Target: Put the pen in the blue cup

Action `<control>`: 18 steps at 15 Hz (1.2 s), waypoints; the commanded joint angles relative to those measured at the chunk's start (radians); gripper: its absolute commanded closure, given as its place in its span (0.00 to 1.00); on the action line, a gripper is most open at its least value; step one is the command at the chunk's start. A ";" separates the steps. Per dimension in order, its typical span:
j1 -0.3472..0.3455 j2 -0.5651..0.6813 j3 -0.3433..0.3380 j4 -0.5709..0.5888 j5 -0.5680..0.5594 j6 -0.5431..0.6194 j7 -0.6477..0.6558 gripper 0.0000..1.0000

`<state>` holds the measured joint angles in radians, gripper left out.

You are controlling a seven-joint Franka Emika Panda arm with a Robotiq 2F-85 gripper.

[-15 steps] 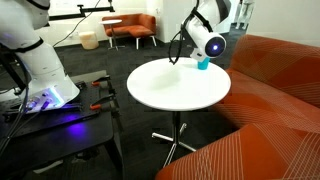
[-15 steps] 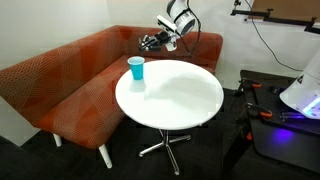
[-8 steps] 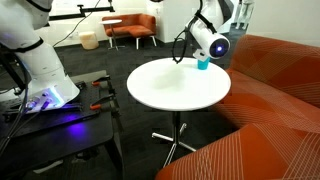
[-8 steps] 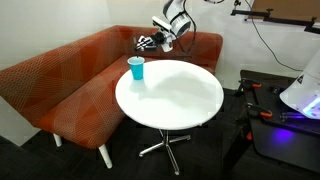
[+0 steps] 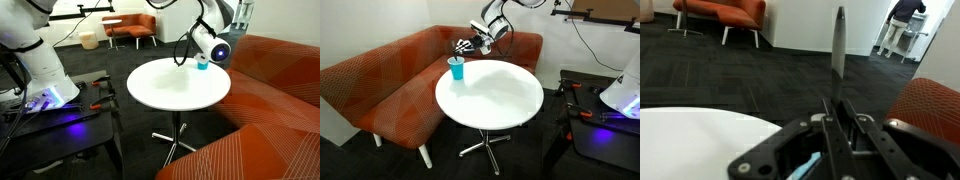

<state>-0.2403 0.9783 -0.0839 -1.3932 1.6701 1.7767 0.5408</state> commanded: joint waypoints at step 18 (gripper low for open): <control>-0.007 0.081 0.016 0.096 -0.007 0.070 0.059 0.33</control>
<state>-0.2449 1.0481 -0.0825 -1.3327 1.6700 1.8214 0.5630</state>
